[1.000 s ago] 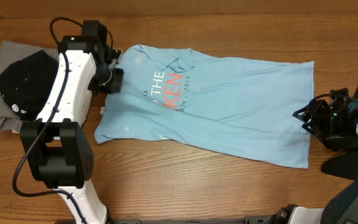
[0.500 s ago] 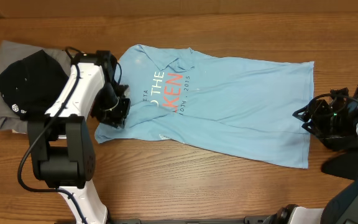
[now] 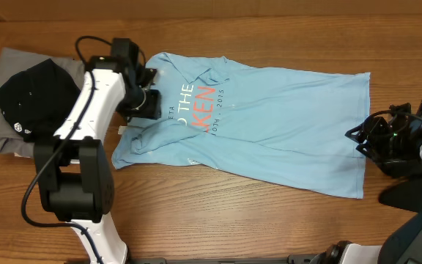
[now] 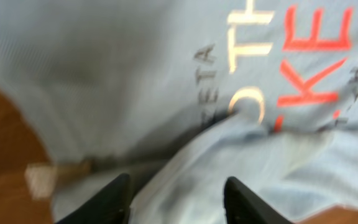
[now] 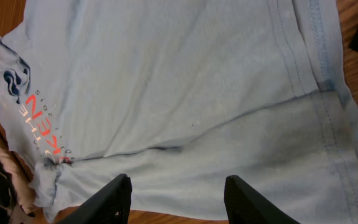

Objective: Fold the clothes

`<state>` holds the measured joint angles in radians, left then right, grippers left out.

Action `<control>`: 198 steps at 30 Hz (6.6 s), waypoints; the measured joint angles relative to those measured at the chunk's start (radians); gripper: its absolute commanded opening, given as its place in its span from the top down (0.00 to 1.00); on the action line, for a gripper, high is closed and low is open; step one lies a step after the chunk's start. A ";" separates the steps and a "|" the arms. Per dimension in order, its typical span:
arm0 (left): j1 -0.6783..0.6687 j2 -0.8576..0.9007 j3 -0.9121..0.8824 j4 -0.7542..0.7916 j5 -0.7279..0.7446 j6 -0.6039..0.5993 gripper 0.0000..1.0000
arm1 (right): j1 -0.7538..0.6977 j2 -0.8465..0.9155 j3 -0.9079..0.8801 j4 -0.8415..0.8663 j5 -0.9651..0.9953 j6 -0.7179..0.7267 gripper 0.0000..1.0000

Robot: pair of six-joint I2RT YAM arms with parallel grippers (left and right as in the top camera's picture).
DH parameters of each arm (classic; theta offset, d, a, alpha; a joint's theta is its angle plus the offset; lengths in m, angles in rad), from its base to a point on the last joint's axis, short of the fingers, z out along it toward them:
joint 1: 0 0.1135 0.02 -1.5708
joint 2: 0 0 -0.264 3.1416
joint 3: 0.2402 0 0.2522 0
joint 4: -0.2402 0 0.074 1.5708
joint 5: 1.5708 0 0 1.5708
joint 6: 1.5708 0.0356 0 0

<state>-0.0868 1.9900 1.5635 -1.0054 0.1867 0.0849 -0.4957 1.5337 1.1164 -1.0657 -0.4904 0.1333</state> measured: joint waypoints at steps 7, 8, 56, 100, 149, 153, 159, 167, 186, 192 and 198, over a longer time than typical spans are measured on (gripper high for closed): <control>-0.051 0.059 -0.026 0.067 0.031 0.035 0.46 | 0.000 0.000 0.000 0.000 0.000 0.000 0.48; -0.053 0.068 -0.027 0.067 0.034 0.043 0.46 | 0.000 0.000 0.000 -0.002 0.000 0.000 0.48; 0.027 0.138 0.210 -0.264 -0.114 0.108 0.58 | 0.000 0.000 0.000 -0.008 0.000 0.000 0.48; 0.068 0.140 0.205 -0.138 -0.159 0.008 0.37 | 0.000 0.000 0.000 -0.017 0.000 0.000 0.48; 0.119 0.143 0.171 -0.232 -0.060 0.004 0.49 | -0.013 0.000 -0.001 -0.025 0.158 0.115 0.37; 0.119 0.143 0.170 -0.323 0.023 0.019 0.52 | -0.046 0.000 -0.032 -0.023 0.206 0.151 0.37; 0.125 0.143 0.169 -0.461 0.052 0.022 0.55 | -0.092 0.004 -0.116 -0.016 0.245 0.177 0.45; 0.183 0.143 0.090 -0.385 -0.058 -0.019 0.53 | -0.099 0.011 -0.178 0.002 0.254 0.185 0.50; 0.227 0.143 -0.055 -0.278 -0.116 -0.062 0.96 | -0.099 0.012 -0.231 0.037 0.251 0.186 0.42; 0.279 0.143 -0.031 -0.276 -0.116 -0.065 0.96 | -0.099 0.012 -0.232 0.064 0.193 0.158 0.38; 0.283 0.143 -0.031 -0.273 -0.116 -0.065 0.96 | -0.099 0.012 -0.232 0.063 0.158 0.133 0.51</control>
<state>0.1963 2.1326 1.5326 -1.2785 0.0711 0.0200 -0.5949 1.5459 0.8845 -1.0031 -0.3321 0.2661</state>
